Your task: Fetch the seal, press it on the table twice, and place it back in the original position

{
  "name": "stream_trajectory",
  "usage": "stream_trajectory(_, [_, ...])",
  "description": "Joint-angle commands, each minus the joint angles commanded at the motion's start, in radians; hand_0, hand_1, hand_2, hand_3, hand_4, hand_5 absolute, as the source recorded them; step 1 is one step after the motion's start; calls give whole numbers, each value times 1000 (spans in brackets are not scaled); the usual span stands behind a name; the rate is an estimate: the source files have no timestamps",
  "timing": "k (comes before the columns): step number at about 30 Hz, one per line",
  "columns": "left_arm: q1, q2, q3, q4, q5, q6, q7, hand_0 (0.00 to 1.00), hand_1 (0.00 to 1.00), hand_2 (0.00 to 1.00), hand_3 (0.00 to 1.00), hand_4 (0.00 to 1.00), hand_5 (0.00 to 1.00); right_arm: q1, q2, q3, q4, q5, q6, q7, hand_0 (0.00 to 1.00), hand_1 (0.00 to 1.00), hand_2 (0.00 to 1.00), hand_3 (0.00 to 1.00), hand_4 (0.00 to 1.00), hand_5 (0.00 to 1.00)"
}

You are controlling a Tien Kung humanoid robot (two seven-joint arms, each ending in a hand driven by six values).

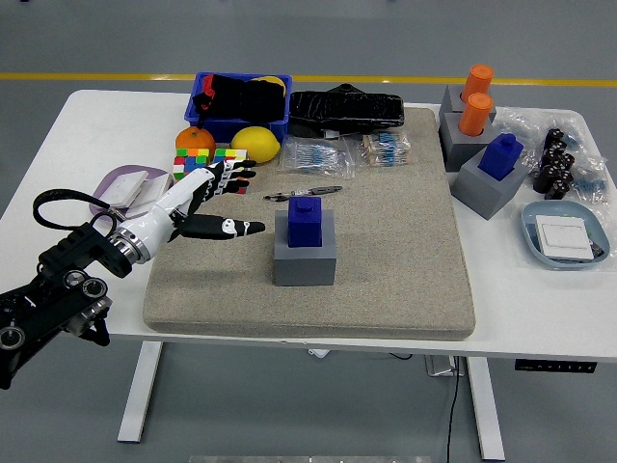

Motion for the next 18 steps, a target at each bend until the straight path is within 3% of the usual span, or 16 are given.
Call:
stream_trajectory(4, [-4, -17, 13, 8, 1, 5, 0, 870, 900, 904, 926, 998, 161, -1, 1, 0, 0, 0, 0, -1, 923, 831, 830, 850, 998, 817])
stream_trajectory(5, [-5, -23, 17, 10, 0, 6, -1, 865, 895, 904, 923, 998, 94, -1, 1, -1, 0, 1, 0, -1, 923, 831, 830, 849, 998, 816])
stream_trajectory(16, [-32, -90, 38, 36, -6, 44, -26, 863, 884, 901, 918, 998, 64, -2, 1, -6, 0, 4, 0, 0, 923, 830, 829, 850, 998, 815])
stream_trajectory(17, [-35, -94, 40, 37, -6, 49, -29, 859, 874, 865, 906, 998, 2, -2, 1, -6, 0, 4, 0, 1, 922, 830, 828, 849, 998, 815])
stream_trajectory(18, [-37, -98, 43, 39, -6, 52, -30, 859, 874, 865, 906, 998, 2, -2, 1, -6, 0, 5, 0, 0, 922, 830, 828, 849, 998, 815])
